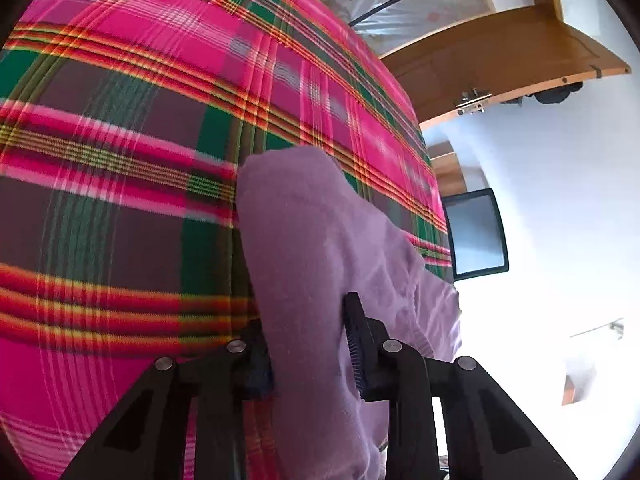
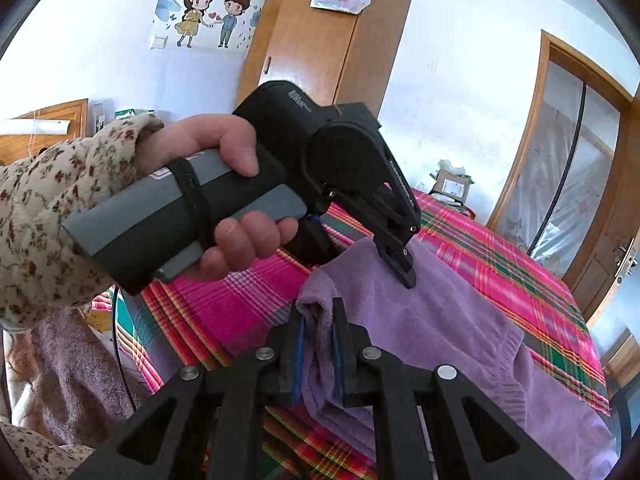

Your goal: Fold clothes

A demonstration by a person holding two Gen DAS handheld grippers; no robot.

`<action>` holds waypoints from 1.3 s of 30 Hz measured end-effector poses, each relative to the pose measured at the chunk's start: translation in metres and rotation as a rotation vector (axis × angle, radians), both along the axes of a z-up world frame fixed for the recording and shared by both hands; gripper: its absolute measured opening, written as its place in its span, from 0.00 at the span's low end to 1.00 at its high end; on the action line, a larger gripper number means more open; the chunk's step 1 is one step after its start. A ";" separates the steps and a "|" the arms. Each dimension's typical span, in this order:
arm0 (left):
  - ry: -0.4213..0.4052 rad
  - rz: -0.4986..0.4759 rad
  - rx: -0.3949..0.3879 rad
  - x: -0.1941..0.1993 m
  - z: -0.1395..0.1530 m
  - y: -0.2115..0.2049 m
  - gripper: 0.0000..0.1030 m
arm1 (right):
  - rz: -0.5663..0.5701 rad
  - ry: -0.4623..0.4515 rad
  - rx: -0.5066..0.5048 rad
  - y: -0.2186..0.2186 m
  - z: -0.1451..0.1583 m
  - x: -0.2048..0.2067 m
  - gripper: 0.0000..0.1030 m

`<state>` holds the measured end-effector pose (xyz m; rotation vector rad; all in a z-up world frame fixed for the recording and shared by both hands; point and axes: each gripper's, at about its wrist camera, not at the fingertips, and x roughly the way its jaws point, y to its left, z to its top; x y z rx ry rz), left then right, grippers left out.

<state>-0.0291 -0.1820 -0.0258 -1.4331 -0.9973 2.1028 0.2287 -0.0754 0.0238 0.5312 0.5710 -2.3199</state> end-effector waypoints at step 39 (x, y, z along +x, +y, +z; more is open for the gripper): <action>0.061 0.127 -0.024 0.022 -0.001 -0.108 0.10 | 0.226 -0.094 0.046 -0.078 -0.031 -0.035 0.11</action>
